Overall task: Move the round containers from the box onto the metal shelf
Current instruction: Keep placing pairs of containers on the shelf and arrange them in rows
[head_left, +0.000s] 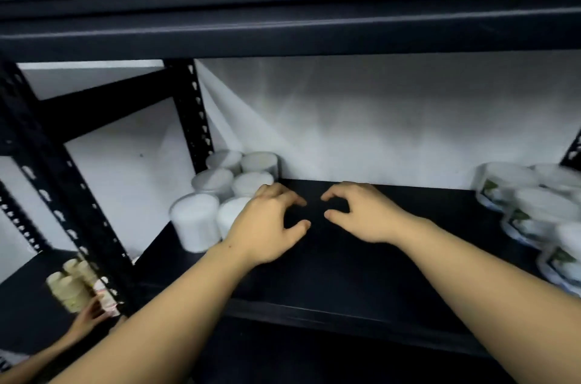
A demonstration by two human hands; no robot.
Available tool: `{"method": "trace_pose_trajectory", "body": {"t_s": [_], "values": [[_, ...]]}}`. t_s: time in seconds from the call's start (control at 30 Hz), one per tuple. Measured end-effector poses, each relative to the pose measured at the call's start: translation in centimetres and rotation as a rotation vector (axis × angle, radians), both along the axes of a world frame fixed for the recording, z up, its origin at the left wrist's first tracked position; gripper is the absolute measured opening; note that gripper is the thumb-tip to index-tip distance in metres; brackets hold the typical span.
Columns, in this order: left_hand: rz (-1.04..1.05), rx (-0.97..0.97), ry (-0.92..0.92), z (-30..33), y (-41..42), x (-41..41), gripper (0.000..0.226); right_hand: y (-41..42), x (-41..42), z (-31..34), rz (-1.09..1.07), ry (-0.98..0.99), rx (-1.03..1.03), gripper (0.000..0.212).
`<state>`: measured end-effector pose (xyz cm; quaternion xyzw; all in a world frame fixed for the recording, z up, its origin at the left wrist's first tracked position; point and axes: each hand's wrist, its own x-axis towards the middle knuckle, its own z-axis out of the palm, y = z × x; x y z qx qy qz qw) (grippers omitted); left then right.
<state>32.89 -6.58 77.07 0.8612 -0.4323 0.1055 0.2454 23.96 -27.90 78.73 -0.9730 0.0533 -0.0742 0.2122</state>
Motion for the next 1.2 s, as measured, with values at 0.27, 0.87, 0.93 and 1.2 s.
{"method": "trace_pose_trajectory", "body": {"t_s": [0.27,0.87,0.93,1.2], "values": [[0.298,-0.018,-0.021,-0.3,9.8,2.9,0.059,8.6,5.2,-1.2,0.222,-0.069,0.035,0.036],[0.272,-0.131,0.006,-3.4,9.8,1.2,0.054,5.0,0.7,-4.7,0.184,-0.154,0.113,0.044],[0.224,-0.149,0.021,-3.6,8.4,0.5,0.05,3.8,-0.9,-5.2,0.153,-0.186,0.141,0.042],[0.022,-0.247,0.118,-4.0,1.8,-2.6,0.036,-0.5,-7.2,-5.6,-0.029,-0.312,0.246,0.027]]}}
